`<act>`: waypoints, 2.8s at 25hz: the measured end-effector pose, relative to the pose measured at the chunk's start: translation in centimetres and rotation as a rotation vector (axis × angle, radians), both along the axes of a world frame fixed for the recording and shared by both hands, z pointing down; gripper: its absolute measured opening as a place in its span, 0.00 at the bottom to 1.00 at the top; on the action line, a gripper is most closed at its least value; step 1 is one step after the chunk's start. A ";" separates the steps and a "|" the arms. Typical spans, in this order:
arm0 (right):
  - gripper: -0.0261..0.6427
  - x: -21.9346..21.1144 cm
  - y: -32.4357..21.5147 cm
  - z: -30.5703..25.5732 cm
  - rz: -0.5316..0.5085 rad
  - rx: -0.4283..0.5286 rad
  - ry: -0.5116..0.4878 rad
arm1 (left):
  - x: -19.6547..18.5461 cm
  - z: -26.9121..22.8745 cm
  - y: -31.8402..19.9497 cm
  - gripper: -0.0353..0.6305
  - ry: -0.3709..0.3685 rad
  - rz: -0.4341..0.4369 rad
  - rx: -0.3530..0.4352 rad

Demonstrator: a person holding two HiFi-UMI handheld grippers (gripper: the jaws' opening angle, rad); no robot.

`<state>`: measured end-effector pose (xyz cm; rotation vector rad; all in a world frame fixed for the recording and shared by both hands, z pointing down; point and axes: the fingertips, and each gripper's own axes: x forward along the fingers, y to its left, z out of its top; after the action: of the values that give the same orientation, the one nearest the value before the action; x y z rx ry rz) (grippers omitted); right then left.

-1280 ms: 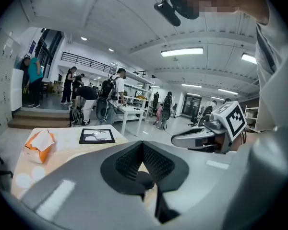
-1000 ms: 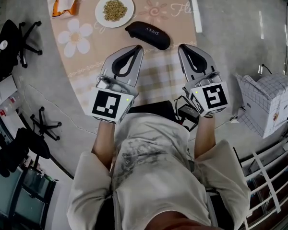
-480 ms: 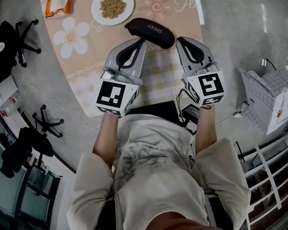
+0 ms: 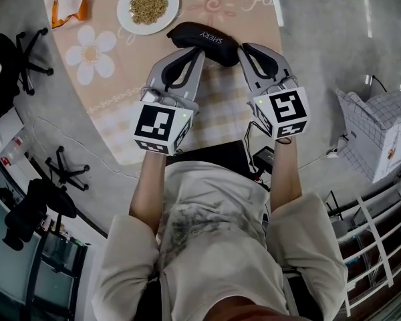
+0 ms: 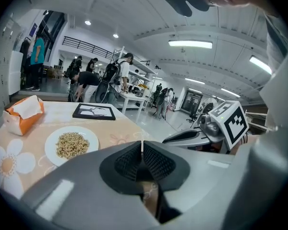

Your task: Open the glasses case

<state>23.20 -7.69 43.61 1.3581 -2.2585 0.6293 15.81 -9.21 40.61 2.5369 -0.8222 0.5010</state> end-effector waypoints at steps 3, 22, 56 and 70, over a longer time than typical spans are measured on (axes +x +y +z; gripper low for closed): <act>0.10 -0.1 -0.2 0.6 0.003 -0.008 -0.002 | 0.1 0.7 0.0 0.09 -0.004 0.001 -0.011; 0.18 -2.6 1.5 1.6 -0.042 -0.043 -0.148 | -0.3 2.4 0.5 0.16 -0.021 0.009 -0.039; 0.18 -7.6 4.3 1.1 -0.191 -0.073 -0.175 | -6.0 3.5 0.8 0.07 -0.094 -0.131 -0.070; 0.19 -13.1 7.7 1.6 -0.372 -0.168 -0.249 | -8.9 3.3 1.0 0.08 -0.115 -0.202 -0.063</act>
<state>10.08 -0.01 45.24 0.7861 -2.4974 0.8686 6.94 -8.26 43.96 2.3535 -1.0738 0.6002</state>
